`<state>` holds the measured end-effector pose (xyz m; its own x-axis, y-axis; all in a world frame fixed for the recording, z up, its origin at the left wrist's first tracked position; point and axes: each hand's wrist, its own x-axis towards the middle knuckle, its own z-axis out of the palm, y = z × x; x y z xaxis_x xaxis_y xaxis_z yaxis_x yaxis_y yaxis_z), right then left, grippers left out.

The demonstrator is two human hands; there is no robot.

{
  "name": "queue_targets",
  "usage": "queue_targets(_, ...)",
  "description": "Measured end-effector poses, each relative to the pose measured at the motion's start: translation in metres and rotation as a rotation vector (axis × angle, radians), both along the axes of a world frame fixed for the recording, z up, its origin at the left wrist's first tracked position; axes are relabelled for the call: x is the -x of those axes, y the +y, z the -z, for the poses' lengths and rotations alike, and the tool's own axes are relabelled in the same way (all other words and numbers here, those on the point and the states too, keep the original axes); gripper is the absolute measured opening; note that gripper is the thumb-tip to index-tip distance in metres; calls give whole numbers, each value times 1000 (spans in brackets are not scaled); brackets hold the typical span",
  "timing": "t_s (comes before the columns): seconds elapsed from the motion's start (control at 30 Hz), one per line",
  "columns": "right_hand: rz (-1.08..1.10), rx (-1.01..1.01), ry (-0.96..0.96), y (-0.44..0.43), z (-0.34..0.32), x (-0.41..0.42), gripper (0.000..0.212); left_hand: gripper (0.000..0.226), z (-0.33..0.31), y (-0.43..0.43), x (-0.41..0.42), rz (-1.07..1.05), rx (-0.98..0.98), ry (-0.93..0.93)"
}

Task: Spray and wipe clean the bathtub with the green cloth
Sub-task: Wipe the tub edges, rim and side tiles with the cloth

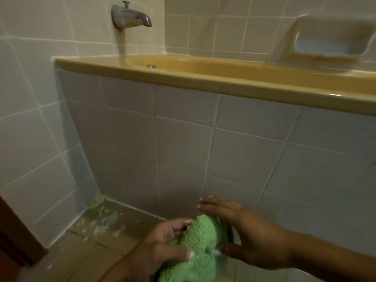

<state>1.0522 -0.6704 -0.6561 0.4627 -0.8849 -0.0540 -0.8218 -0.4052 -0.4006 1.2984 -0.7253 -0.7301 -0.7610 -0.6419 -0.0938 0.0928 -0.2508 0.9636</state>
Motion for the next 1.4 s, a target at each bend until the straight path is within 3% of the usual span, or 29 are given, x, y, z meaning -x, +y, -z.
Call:
queue_targets(0.13,26,-26,6,3,-29,15,26,54,-34,2,8,57,249,-164)
queue_targets(0.2,15,-85,30,8,-44,23,17,49,-44,6,8,136,380,-270)
queue_targets(0.37,-11,-133,76,32,-60,35,17,40,-72,25,25,157,481,-420)
queue_targets(0.63,220,-56,-114,75,-71,57,13,41,-105,39,44,303,798,-634)
queue_targets(0.87,334,-16,-335,93,-89,87,9,38,-134,33,63,122,834,-683)
queue_targets(0.97,409,-59,-420,103,-131,103,6,31,-173,39,81,-20,801,-640)
queue_targets(1.07,489,-96,-459,120,-188,120,11,42,-228,54,104,-85,750,-591)
queue_targets(1.3,572,-145,-352,170,-367,153,26,46,-387,99,146,76,694,-679)
queue_targets(1.4,603,-143,-334,194,-455,166,25,24,-469,118,169,280,766,-769)
